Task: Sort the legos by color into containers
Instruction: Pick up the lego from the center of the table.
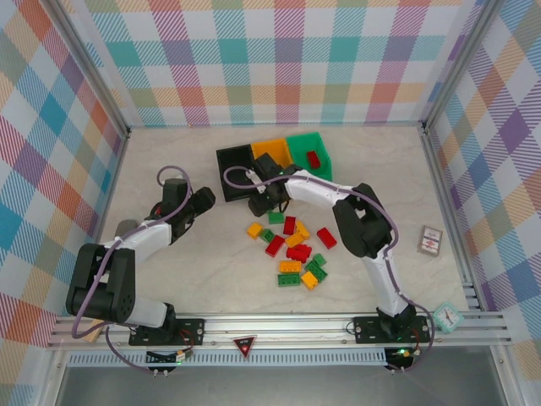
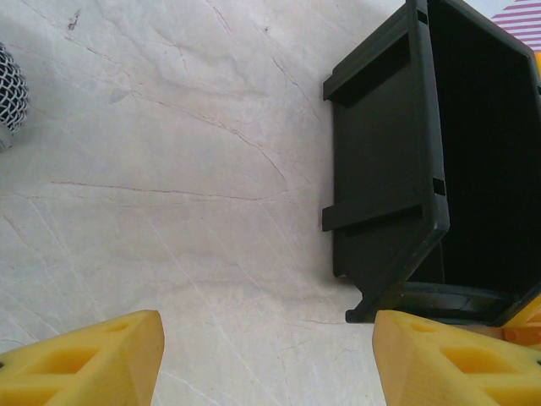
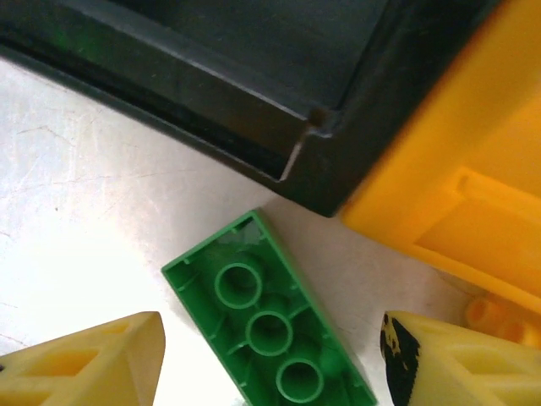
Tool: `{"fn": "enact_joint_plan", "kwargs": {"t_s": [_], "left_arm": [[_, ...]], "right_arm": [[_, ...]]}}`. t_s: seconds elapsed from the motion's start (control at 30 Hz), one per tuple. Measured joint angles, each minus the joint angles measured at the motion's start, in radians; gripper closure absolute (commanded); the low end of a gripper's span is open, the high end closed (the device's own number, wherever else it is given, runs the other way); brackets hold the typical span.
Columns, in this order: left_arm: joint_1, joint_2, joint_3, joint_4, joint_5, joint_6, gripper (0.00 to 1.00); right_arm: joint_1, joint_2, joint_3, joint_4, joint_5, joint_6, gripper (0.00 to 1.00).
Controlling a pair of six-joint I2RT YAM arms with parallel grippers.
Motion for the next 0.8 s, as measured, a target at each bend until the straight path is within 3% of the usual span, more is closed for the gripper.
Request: {"fn": "enact_joint_plan", "kwargs": {"t_s": [0.17,0.3,0.4,0.8], "left_arm": [[0.000,0.000,0.000,0.000,0.006,0.000,0.33],[0.000,0.000,0.000,0.000,0.006,0.000,0.33],[0.000,0.000,0.000,0.000,0.006,0.000,0.34],[0.000,0.000,0.000,0.000,0.006,0.000,0.33]], "right_arm": [[0.004,0.005,-0.016,0.003,-0.006,0.002,0.39],[0.004,0.005,-0.017,0.003,-0.010,0.003,0.59],[0.004,0.004,-0.017,0.005,-0.019,0.010,0.67],[0.004,-0.094,-0.022,0.011,-0.070,0.054,0.69]]}}
